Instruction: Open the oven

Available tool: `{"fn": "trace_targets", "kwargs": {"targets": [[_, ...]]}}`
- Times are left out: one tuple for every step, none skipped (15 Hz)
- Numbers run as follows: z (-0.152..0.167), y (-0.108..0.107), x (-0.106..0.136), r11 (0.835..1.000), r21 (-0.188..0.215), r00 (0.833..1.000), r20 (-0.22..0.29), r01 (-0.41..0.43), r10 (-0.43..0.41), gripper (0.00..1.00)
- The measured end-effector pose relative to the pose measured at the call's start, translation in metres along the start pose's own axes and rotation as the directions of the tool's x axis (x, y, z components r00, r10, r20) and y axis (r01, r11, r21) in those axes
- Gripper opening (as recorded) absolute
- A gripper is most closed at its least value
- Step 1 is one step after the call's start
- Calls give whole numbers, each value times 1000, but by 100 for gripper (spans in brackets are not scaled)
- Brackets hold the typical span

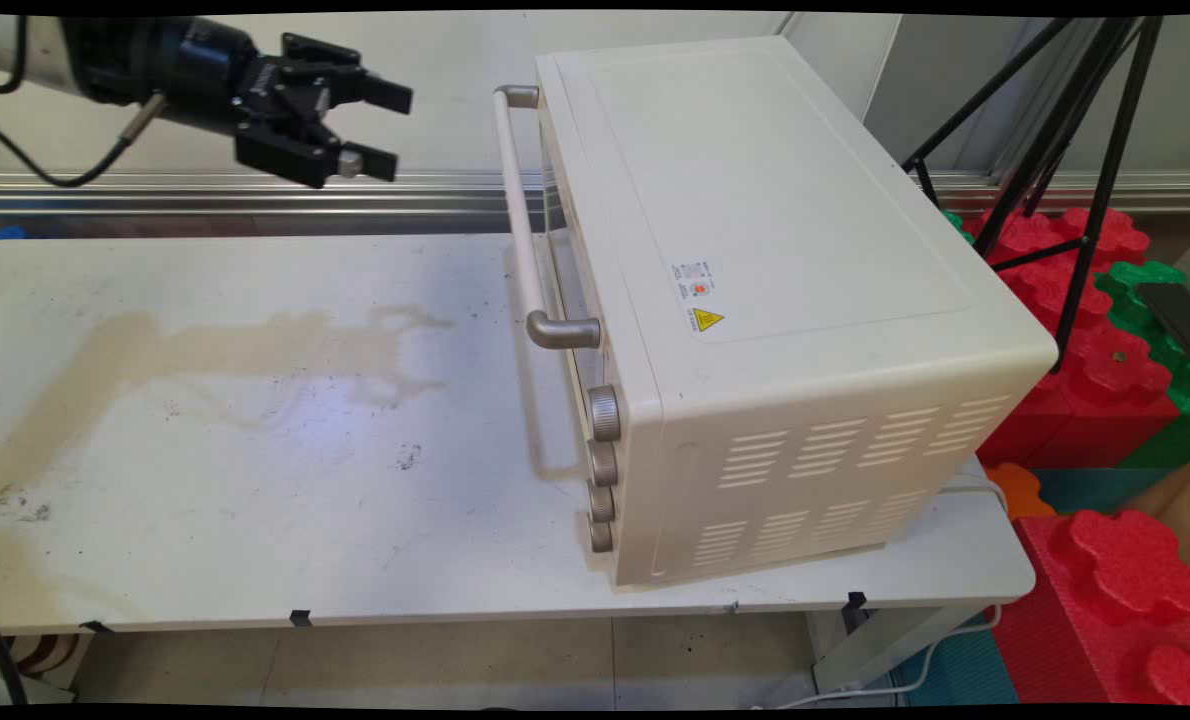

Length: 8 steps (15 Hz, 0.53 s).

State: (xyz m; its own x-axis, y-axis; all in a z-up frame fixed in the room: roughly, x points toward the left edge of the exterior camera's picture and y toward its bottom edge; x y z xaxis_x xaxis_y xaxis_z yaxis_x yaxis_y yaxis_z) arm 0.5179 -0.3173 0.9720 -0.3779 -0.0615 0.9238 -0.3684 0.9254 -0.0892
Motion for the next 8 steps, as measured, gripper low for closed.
{"fn": "trace_targets", "kwargs": {"targets": [[4, -1, 1, 1000, -2, 1000, -3, 0, 0, 100], [11, -3, 3, 1000, -5, 1000, -5, 0, 0, 100], [18, -4, 4, 1000, -8, 1000, -8, 0, 0, 100], [26, -5, 6, 1000, -11, 1000, -10, -1, 0, 100], [32, -6, 6, 1000, -14, 1000, -10, -1, 1, 100], [36, -6, 6, 1000, -16, 1000, -10, -1, 1, 100], [41, -7, 7, 1000, -19, 1000, -10, -1, 1, 100], [46, -7, 7, 1000, -22, 1000, -9, -1, 0, 100]]}}
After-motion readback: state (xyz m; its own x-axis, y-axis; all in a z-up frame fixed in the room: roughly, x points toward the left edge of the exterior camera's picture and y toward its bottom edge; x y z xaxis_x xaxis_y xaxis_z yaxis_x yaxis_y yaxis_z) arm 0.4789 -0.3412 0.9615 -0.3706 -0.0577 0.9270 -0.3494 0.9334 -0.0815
